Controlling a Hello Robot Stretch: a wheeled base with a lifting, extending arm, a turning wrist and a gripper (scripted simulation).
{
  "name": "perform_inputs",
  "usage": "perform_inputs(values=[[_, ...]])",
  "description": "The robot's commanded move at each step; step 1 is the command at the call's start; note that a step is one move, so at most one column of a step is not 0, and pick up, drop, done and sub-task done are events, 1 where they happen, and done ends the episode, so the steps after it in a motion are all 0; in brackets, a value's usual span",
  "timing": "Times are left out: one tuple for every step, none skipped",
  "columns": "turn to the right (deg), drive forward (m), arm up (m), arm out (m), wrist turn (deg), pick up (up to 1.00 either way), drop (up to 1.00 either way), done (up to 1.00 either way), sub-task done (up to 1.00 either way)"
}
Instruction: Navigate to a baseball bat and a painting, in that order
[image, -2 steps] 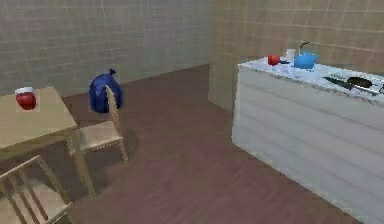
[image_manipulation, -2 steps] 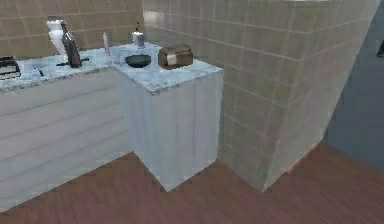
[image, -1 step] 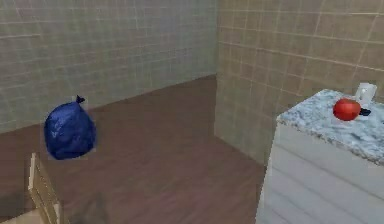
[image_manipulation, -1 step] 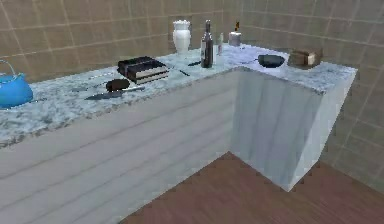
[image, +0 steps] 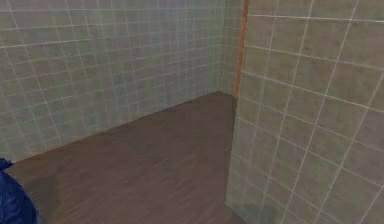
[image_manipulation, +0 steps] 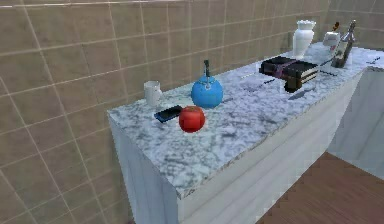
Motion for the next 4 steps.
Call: perform_inputs(values=[[-3.0,0.0,0.0,0.0,0.0,0.0,0.0,0.0,0.0],[0.0,1.0,0.0,0.0,0.0,0.0,0.0,0.0,0.0],[-24.0,0.0,0.0,0.0,0.0,0.0,0.0,0.0,0.0],[0.0,0.05,0.0,0.0,0.0,0.0,0.0,0.0,0.0]])
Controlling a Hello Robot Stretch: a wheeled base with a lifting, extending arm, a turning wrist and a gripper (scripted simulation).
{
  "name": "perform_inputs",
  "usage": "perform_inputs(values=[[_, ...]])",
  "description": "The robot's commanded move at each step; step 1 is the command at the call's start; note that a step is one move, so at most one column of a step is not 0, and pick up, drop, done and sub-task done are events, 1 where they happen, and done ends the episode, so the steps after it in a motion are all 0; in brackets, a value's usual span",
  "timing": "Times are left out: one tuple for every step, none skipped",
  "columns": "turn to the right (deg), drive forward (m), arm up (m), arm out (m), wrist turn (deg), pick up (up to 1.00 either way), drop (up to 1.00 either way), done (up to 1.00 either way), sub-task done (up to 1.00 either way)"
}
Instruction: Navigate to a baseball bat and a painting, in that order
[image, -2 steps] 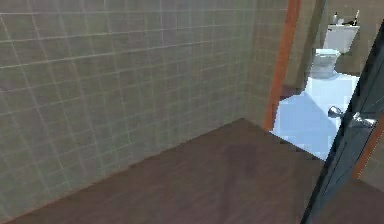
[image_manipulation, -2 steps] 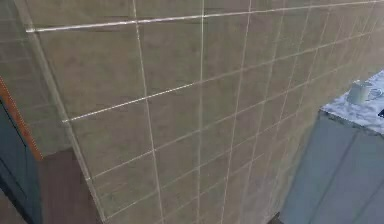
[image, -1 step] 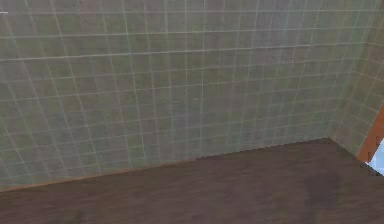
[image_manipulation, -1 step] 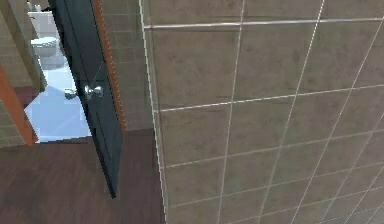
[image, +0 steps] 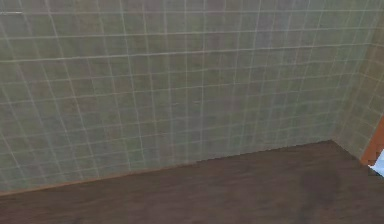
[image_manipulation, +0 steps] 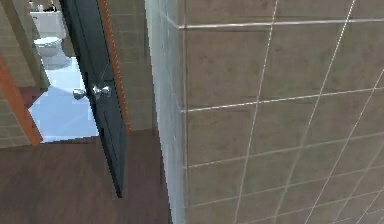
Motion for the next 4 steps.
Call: perform_inputs(values=[[3.0,0.0,0.0,0.0,0.0,0.0,0.0,0.0,0.0],[-45.0,0.0,0.0,0.0,0.0,0.0,0.0,0.0,0.0],[-45.0,0.0,0.0,0.0,0.0,0.0,0.0,0.0,0.0],[-15.0,0.0,0.0,0.0,0.0,0.0,0.0,0.0,0.0]])
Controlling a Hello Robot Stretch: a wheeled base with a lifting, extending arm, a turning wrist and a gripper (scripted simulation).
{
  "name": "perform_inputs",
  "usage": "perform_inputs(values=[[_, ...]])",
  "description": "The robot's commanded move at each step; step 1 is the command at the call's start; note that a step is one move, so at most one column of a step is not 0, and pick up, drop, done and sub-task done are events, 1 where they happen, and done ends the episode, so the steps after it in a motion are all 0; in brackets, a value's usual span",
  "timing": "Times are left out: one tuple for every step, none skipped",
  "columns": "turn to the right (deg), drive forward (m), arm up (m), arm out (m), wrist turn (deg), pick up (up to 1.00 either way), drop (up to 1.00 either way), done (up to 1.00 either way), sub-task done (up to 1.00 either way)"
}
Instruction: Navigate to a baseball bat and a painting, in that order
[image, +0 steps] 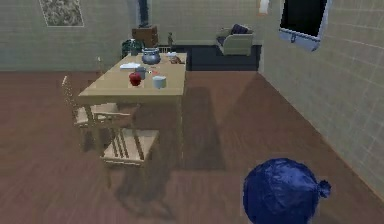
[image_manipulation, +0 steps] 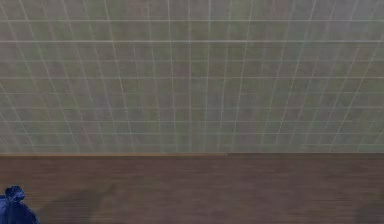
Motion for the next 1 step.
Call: perform_inputs(values=[[0.0,0.1,0.0,0.0,0.0,0.0,0.0,0.0,0.0]])
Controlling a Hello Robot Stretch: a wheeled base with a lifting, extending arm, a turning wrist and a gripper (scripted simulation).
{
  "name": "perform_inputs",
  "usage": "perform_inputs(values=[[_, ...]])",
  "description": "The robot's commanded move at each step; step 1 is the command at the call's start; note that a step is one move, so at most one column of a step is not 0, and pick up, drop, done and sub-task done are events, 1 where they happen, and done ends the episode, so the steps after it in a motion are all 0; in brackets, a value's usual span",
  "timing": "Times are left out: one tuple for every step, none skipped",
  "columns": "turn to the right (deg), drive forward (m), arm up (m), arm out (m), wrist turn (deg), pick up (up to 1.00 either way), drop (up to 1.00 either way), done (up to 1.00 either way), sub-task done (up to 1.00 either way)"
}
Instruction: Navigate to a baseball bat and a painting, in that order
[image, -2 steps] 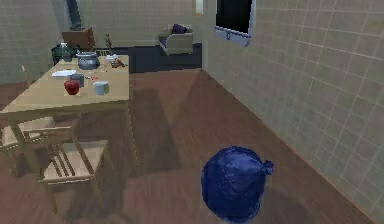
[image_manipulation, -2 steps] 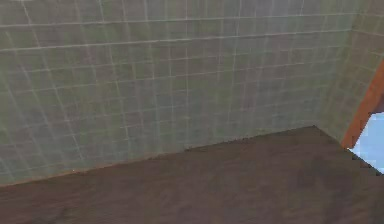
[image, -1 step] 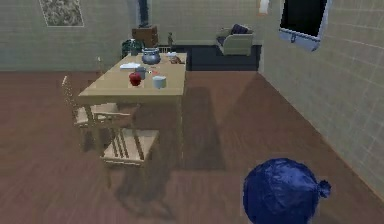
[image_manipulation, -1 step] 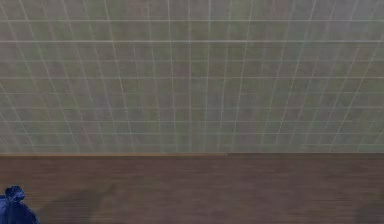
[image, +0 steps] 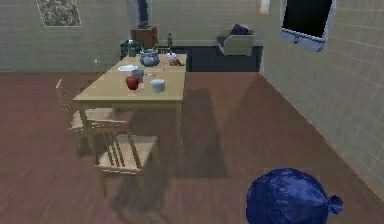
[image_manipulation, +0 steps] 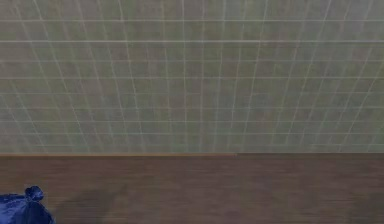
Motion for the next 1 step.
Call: perform_inputs(values=[[45.0,0.0,0.0,0.0,0.0,0.0,0.0,0.0,0.0]])
